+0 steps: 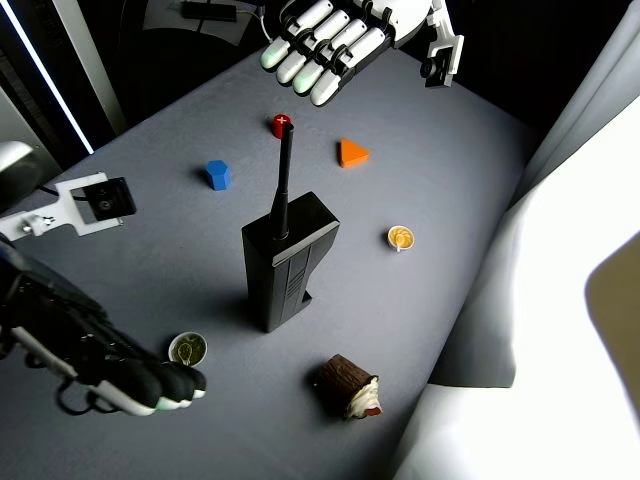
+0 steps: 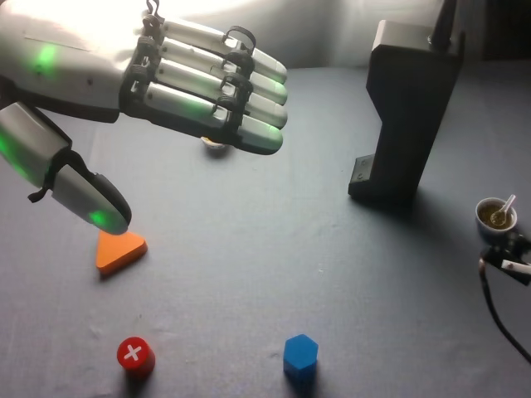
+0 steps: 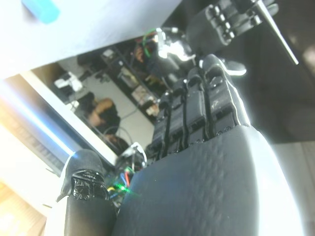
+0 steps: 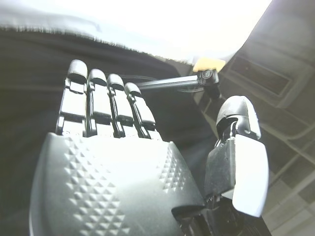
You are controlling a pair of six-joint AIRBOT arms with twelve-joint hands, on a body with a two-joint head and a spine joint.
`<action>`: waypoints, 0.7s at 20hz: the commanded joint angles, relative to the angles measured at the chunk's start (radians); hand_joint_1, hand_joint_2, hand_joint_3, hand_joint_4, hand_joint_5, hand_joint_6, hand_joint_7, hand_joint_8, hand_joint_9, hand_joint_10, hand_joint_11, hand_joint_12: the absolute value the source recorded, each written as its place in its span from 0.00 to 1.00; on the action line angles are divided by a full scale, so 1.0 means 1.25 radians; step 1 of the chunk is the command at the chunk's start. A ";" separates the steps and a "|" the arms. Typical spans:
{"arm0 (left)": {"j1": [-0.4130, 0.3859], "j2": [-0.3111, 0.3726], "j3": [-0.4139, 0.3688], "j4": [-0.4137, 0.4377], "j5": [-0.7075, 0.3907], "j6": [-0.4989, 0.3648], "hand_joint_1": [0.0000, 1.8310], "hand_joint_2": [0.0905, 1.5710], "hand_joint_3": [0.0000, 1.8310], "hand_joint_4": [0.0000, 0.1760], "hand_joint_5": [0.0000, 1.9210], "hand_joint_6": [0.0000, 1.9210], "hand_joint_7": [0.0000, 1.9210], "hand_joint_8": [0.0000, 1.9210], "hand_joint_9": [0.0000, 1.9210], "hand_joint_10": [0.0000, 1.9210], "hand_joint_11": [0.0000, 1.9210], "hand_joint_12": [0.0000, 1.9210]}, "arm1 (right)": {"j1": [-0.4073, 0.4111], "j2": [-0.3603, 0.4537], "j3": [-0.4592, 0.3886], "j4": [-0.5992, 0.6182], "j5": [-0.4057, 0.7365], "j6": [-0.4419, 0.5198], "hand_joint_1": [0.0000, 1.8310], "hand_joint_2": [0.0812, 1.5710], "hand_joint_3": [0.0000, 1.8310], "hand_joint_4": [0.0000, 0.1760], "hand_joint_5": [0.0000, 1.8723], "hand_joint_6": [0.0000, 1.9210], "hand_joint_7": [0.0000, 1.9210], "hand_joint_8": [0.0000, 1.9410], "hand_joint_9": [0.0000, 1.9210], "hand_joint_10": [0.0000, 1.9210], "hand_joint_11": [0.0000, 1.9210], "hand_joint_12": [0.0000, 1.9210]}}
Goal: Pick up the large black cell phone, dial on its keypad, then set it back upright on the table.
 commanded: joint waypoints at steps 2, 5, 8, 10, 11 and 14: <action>-0.024 0.007 -0.011 -0.086 -0.034 0.000 0.00 0.75 0.00 0.00 0.04 0.00 0.05 0.00 0.04 0.00 0.00 0.09 | 0.012 -0.005 0.019 -0.040 0.082 0.005 0.21 0.59 0.00 0.00 0.00 0.00 0.00 0.00 0.01 0.00 0.00 0.12; -0.028 0.017 -0.026 -0.075 -0.038 0.001 0.00 0.75 0.00 0.00 0.04 0.00 0.06 0.00 0.05 0.00 0.00 0.11 | 0.024 -0.027 0.041 -0.049 0.071 0.005 0.24 0.59 0.00 0.00 0.00 0.00 0.00 0.00 0.00 0.00 0.00 0.06; -0.028 0.017 -0.028 -0.068 -0.040 0.004 0.00 0.76 0.00 0.00 0.03 0.00 0.05 0.00 0.03 0.00 0.00 0.06 | 0.025 -0.040 0.054 -0.080 0.062 0.005 0.22 0.58 0.00 0.00 0.00 0.00 0.00 0.00 0.00 0.00 0.00 0.06; -0.029 0.018 -0.031 -0.068 -0.039 0.005 0.00 0.76 0.00 0.00 0.03 0.00 0.05 0.00 0.03 0.00 0.00 0.06 | 0.025 -0.046 0.059 -0.091 0.055 0.005 0.22 0.58 0.00 0.00 0.00 0.00 0.00 0.00 0.00 0.00 0.00 0.06; -0.029 0.018 -0.033 -0.068 -0.039 0.004 0.00 0.75 0.00 0.00 0.01 0.00 0.02 0.00 0.02 0.00 0.00 0.03 | 0.025 -0.048 0.059 -0.092 0.052 0.005 0.24 0.58 0.00 0.00 0.00 0.00 0.00 0.00 0.00 0.00 0.00 0.06; -0.030 0.020 -0.037 -0.071 -0.044 -0.006 0.00 0.75 0.00 0.00 0.03 0.00 0.04 0.00 0.03 0.00 0.00 0.07 | 0.026 -0.051 0.064 -0.100 0.042 0.005 0.24 0.58 0.00 0.00 0.00 0.00 0.00 0.00 0.00 0.00 0.00 0.05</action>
